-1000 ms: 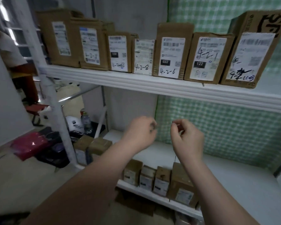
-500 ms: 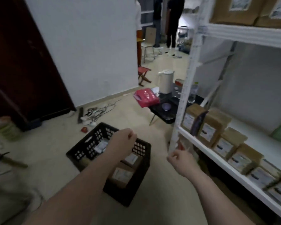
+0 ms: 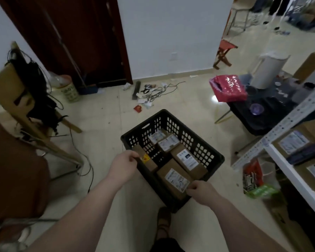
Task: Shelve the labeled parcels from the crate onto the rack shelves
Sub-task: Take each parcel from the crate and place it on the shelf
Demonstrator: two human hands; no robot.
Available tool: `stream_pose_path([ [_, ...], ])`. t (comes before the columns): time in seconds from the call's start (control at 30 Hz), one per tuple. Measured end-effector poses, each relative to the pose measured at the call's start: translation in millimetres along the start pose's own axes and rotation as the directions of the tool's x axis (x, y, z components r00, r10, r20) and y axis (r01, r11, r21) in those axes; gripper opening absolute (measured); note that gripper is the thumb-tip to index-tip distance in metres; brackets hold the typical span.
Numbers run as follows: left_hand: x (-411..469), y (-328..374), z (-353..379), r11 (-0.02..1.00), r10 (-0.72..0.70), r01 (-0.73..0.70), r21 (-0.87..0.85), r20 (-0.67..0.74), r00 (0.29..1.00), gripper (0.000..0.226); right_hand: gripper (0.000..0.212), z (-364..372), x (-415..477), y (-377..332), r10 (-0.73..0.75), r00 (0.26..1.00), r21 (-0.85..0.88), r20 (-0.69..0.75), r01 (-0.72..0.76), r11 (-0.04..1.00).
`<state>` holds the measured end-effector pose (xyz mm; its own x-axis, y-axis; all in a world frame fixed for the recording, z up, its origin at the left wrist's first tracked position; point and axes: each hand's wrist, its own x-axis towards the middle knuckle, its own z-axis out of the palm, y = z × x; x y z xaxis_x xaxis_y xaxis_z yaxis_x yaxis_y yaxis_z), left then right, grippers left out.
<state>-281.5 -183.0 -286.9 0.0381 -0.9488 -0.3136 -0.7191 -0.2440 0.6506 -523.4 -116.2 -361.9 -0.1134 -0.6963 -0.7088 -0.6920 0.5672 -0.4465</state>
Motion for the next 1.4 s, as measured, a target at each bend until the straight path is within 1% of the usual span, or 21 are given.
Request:
stream_pose_path([
  [0.07, 28.2, -6.9, 1.6, 0.998, -0.064, 0.065, -0.002, 0.018, 0.998, 0.027, 0.032, 1.6, 30.7, -13.4, 0.019, 0.999, 0.009, 0.03, -0.019, 1.0],
  [0.13, 58.4, -14.3, 4.2, 0.991, -0.132, 0.132, 0.012, 0.068, 0.989, 0.028, 0.032, 2.6, 60.2, -26.8, 0.046, 0.996, -0.003, 0.078, -0.046, 0.999],
  [0.23, 103.0, -24.7, 8.7, 0.978, -0.206, 0.197, 0.07, 0.146, 0.968, 0.033, 0.032, 2.8, 102.0, -45.1, 0.086, 0.988, -0.041, 0.131, -0.081, 0.996],
  [0.3, 129.1, -31.7, 12.1, 0.969, -0.242, 0.23, 0.087, 0.17, 0.955, 0.036, 0.034, 4.0, 129.2, -55.5, 0.131, 0.979, -0.079, 0.156, -0.12, 0.99],
  [0.37, 150.4, -39.2, 17.2, 0.965, -0.257, 0.244, 0.094, 0.18, 0.949, 0.039, 0.037, 5.1, 151.4, -65.9, 0.165, 0.969, -0.135, 0.181, -0.142, 0.981],
  [0.47, 176.6, -53.4, 27.9, 0.959, -0.276, 0.255, 0.122, 0.206, 0.939, 0.047, 0.043, 10.9, 179.8, -77.3, 0.143, 0.972, -0.177, 0.184, -0.11, 0.978],
  [0.57, 204.9, -70.0, 42.3, 0.954, -0.281, 0.241, 0.176, 0.263, 0.923, 0.059, 0.035, 21.5, 206.4, -84.6, 0.124, 0.974, -0.207, 0.192, -0.084, 0.975],
  [0.67, 237.5, -86.9, 59.3, 0.955, -0.282, 0.235, 0.182, 0.299, 0.912, 0.067, 0.029, 35.1, 234.8, -87.5, 0.126, 0.976, -0.22, 0.178, -0.086, 0.972],
  [0.73, 257.4, -100.1, 71.9, 0.949, -0.299, 0.246, 0.195, 0.322, 0.898, 0.08, 0.027, 43.4, 250.5, -91.6, 0.104, 0.979, -0.236, 0.175, -0.061, 0.97],
  [0.8, 274.9, -112.9, 84.2, 0.944, -0.303, 0.23, 0.238, 0.346, 0.888, 0.088, 0.027, 54.6, 268.4, -94.7, 0.087, 0.986, -0.238, 0.144, -0.051, 0.97],
  [0.83, 281.5, -118.4, 89.8, 0.937, -0.306, 0.215, 0.275, 0.35, 0.885, 0.091, 0.03, 61.5, 276.5, -97.4, 0.085, 0.988, -0.231, 0.125, -0.054, 0.971],
  [0.9, 290.4, -126.1, 99.5, 0.912, -0.289, 0.153, 0.381, 0.33, 0.899, 0.095, 0.046, 79.5, 294.5, -101.1, 0.085, 0.992, -0.215, 0.095, -0.062, 0.975],
  [1.0, 291.3, -133.5, 109.9, 0.849, -0.232, 0.048, 0.527, 0.29, 0.929, 0.099, 0.069, 107.6, 317.5, -110.7, 0.118, 0.986, -0.236, 0.117, -0.088, 0.968],
  [1.1, 290.3, -143.2, 114.3, 0.784, -0.173, -0.023, 0.62, 0.255, 0.951, 0.098, 0.09, 130.4, 336.2, -121.5, 0.143, 0.986, -0.295, 0.09, -0.111, 0.949],
  [1.17, 291.9, -151.3, 114.0, 0.745, -0.123, -0.067, 0.664, 0.236, 0.964, 0.099, 0.1, 142.5, 346.8, -126.3, 0.147, 0.986, -0.345, 0.078, -0.112, 0.932],
  [1.23, 294.3, -155.5, 113.3, 0.719, -0.083, -0.1, 0.688, 0.227, 0.97, 0.101, 0.107, 150.4, 356.0, -126.8, 0.144, 0.988, -0.39, 0.059, -0.11, 0.914],
  [1.3, 295.4, -155.5, 112.8, 0.705, -0.071, -0.112, 0.7, 0.226, 0.972, 0.102, 0.109, 154.5, 363.3, -123.7, 0.146, 0.989, -0.408, 0.032, -0.12, 0.905],
  [1.4, 295.2, -153.0, 112.5, 0.697, -0.085, -0.112, 0.708, 0.236, 0.968, 0.101, 0.101, 153.6, 367.4, -116.3, 0.127, 0.991, -0.37, -0.03, -0.129, 0.92],
])
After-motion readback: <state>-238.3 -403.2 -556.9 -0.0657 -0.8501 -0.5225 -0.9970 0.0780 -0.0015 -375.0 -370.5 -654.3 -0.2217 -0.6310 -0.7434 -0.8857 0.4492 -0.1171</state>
